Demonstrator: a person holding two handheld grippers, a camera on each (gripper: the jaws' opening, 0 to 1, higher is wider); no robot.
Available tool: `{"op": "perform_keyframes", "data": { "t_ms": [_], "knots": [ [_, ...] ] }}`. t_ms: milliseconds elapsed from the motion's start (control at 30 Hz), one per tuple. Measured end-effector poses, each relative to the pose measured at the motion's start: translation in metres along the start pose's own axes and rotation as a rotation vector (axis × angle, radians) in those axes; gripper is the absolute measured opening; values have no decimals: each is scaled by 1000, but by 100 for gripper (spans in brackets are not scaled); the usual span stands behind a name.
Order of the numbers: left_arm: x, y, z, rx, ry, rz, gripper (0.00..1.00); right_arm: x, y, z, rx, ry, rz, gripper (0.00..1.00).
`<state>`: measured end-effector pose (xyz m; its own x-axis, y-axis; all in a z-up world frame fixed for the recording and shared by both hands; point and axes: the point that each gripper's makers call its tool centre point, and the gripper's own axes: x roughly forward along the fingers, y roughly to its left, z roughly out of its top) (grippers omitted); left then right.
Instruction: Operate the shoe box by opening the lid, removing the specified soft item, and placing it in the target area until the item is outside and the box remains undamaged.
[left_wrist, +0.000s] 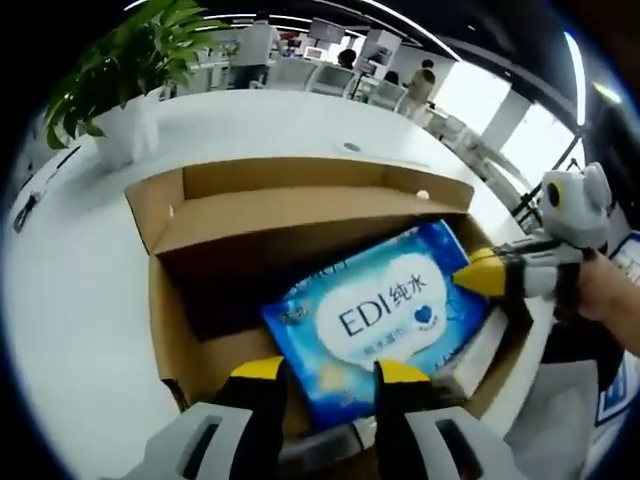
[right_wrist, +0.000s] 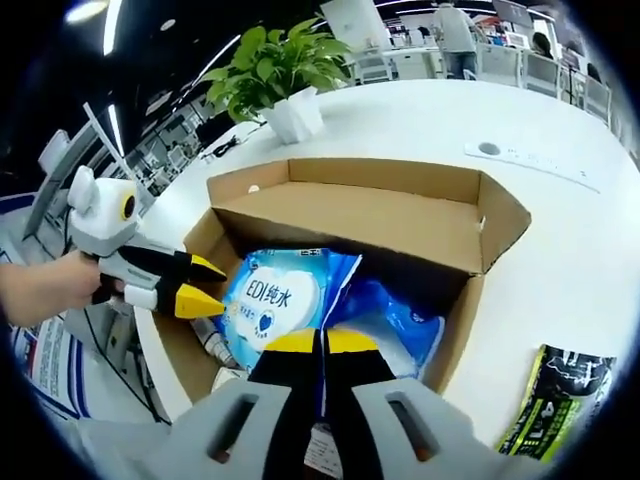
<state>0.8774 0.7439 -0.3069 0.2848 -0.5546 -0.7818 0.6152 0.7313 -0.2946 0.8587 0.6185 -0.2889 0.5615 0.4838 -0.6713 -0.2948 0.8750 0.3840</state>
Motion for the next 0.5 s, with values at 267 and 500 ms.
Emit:
{"op": "perform_keyframes", "data": {
  "t_ms": [267,500],
  "knots": [
    [9,4,-2,-36,26,17,32,-5,-2,-4,12,-3,10,0],
    [17,5,-8,-39,52,20,26,-12,-7,-11,28,-7,13,0]
  ]
}}
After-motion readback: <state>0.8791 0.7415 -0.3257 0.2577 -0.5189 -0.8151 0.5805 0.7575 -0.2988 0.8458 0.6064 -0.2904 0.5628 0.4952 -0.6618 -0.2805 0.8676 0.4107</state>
